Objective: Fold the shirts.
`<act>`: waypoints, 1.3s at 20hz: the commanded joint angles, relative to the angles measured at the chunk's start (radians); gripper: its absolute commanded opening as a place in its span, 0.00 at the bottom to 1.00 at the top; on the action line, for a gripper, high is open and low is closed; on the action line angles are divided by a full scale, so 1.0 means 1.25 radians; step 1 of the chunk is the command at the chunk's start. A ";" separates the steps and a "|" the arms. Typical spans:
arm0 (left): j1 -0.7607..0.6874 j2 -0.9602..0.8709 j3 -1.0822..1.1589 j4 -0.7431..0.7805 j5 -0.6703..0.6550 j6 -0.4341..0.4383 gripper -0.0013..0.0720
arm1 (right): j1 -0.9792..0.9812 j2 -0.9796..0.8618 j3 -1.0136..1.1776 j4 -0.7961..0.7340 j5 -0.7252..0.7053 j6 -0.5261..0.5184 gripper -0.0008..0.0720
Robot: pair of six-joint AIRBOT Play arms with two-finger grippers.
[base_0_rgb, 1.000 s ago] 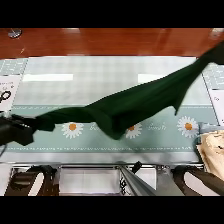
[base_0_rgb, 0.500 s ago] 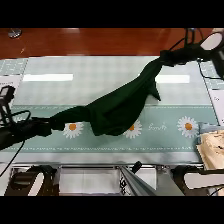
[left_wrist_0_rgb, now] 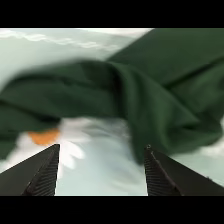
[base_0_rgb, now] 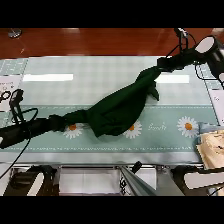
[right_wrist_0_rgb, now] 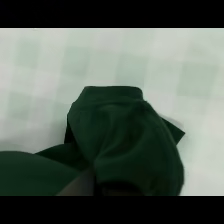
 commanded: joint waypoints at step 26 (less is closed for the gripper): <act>-0.406 -0.602 0.116 -0.486 0.340 0.177 0.05 | 0.001 0.010 0.000 -0.033 0.102 -0.012 0.05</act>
